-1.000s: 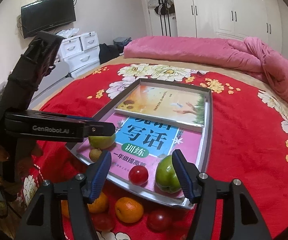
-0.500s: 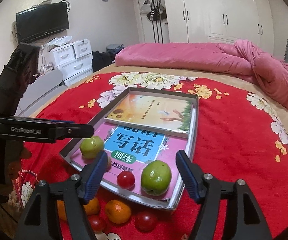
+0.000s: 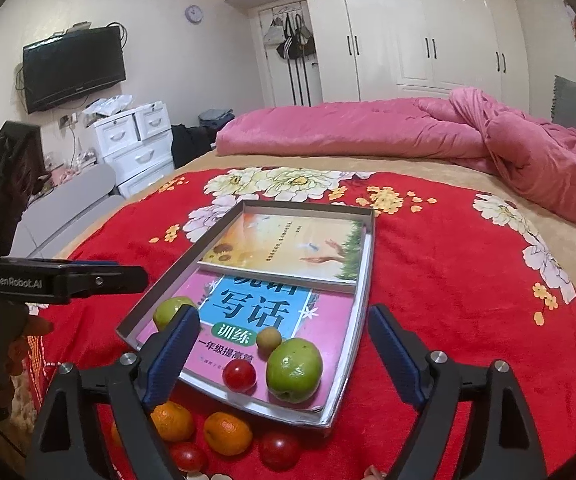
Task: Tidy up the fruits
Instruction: 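Withdraw both open tools from the tray toward the remaining fruit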
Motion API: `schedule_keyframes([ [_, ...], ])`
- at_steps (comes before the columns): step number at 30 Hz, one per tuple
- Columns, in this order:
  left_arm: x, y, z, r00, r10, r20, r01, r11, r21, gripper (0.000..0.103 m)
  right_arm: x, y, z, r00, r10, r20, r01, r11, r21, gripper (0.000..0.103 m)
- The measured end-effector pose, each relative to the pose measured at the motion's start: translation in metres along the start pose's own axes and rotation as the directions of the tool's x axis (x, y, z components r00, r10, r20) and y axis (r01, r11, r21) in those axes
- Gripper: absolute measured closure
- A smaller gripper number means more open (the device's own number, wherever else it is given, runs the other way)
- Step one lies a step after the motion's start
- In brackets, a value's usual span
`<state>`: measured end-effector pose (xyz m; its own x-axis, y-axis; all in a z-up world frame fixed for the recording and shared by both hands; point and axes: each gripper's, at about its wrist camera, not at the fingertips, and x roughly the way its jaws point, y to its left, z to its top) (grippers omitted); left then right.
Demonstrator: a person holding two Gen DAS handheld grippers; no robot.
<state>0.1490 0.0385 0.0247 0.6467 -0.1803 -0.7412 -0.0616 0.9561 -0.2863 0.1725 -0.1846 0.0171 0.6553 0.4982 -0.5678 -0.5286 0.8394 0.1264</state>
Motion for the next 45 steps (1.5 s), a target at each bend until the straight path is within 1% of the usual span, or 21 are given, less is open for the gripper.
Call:
schedule_keyframes([
  [4,-0.006,-0.001,-0.001,1.000,-0.004,0.009,0.004,1.000,-0.002,0.023,-0.004,-0.002,0.000,1.000,-0.011,0.011,0.011,1.000,0.011,0.013],
  [10,-0.013,0.002,-0.003,1.000,-0.004,0.020,0.004,1.000,-0.011,0.023,-0.009,0.000,0.000,1.000,-0.019,0.025,0.019,1.000,0.002,0.013],
  [18,-0.021,-0.002,-0.005,1.000,-0.007,0.025,0.007,1.000,0.005,0.023,-0.014,0.004,0.000,1.000,-0.015,0.025,0.015,1.000,-0.008,0.013],
  [26,-0.025,-0.009,-0.019,1.000,-0.007,-0.014,0.007,0.999,0.047,0.023,-0.022,0.011,-0.005,1.000,-0.008,0.012,0.008,1.000,-0.027,0.013],
  [35,-0.029,-0.013,-0.028,1.000,-0.010,-0.025,0.011,0.998,0.061,0.023,-0.026,0.017,-0.011,1.000,0.000,-0.004,0.000,1.000,-0.028,0.013],
  [45,-0.031,-0.018,-0.040,0.999,-0.011,-0.049,0.015,0.997,0.075,0.023,-0.026,0.027,-0.021,0.999,0.014,-0.041,-0.016,0.999,-0.041,0.013],
])
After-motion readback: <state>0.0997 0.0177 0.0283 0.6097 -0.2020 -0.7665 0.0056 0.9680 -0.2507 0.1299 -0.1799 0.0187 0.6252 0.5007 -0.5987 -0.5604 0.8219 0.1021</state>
